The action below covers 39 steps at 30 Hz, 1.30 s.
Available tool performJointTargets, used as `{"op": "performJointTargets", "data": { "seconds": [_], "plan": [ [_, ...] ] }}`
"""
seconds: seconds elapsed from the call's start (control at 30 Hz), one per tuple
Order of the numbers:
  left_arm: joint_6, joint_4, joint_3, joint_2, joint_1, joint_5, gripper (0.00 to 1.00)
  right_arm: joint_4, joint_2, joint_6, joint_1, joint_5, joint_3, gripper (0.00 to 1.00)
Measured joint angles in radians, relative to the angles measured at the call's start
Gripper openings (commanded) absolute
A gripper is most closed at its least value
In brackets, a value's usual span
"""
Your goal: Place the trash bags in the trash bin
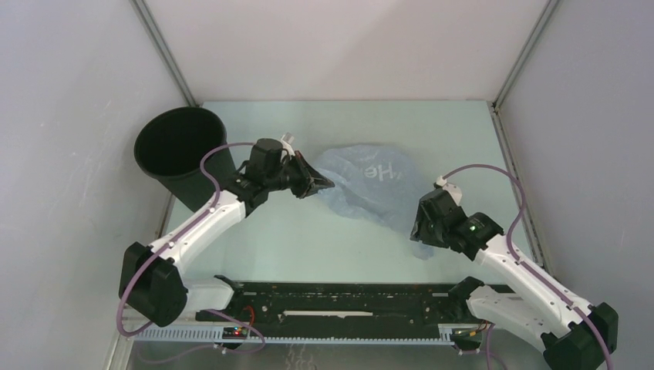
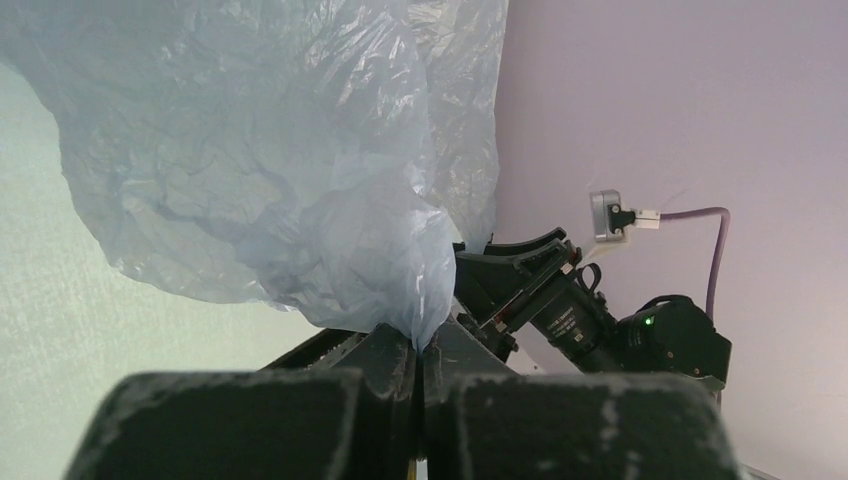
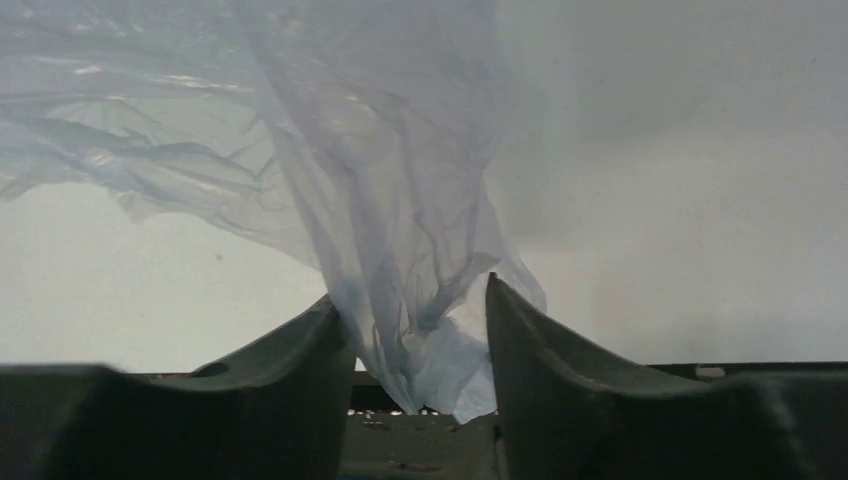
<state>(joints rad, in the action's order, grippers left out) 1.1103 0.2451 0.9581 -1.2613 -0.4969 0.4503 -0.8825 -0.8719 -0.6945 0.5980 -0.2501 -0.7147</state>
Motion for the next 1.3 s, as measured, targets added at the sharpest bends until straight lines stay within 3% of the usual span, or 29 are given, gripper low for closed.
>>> {"op": "performJointTargets", "data": {
  "seconds": [0.07,0.2,0.37,0.43,0.57,0.67,0.83,0.9,1.0,1.03,1.17,1.3],
  "plan": [
    [-0.001,0.001,0.000,0.000,0.000,0.000,0.00,0.015,0.003,0.005,0.001,0.004,0.000,0.18],
    [-0.034,0.055,0.027,-0.002,0.000,-0.008,0.00,0.043,0.041,0.021,0.008,0.030,0.000,0.00],
    [-0.132,0.155,0.106,-0.002,-0.001,-0.047,0.09,0.079,0.148,0.056,0.008,0.076,-0.009,0.00],
    [-0.175,0.190,0.124,-0.001,-0.005,-0.067,0.18,0.087,0.176,0.076,-0.003,0.106,-0.035,0.00],
    [-0.255,0.267,0.130,0.010,-0.029,-0.129,0.51,0.096,0.187,0.109,-0.059,0.163,-0.113,0.00],
    [-0.307,0.340,0.134,0.039,-0.040,-0.187,0.64,0.091,0.185,0.138,-0.132,0.202,-0.167,0.00],
    [-0.399,0.485,0.227,0.110,-0.041,-0.314,0.75,0.063,0.172,0.186,-0.214,0.245,-0.251,0.00],
    [-0.437,0.532,0.288,0.141,-0.041,-0.372,0.91,0.050,0.163,0.203,-0.223,0.259,-0.281,0.00],
    [-0.494,0.600,0.385,0.188,-0.041,-0.490,0.94,0.040,0.153,0.227,-0.225,0.284,-0.315,0.00],
    [-0.540,0.653,0.470,0.223,-0.040,-0.612,0.94,0.032,0.150,0.243,-0.225,0.306,-0.327,0.00],
    [-0.572,0.749,0.581,0.206,-0.032,-0.774,0.96,0.026,0.149,0.259,-0.225,0.331,-0.327,0.00],
    [-0.576,0.805,0.707,0.144,0.062,-0.919,0.96,0.026,0.149,0.276,-0.234,0.347,-0.328,0.00]
  ]
}}
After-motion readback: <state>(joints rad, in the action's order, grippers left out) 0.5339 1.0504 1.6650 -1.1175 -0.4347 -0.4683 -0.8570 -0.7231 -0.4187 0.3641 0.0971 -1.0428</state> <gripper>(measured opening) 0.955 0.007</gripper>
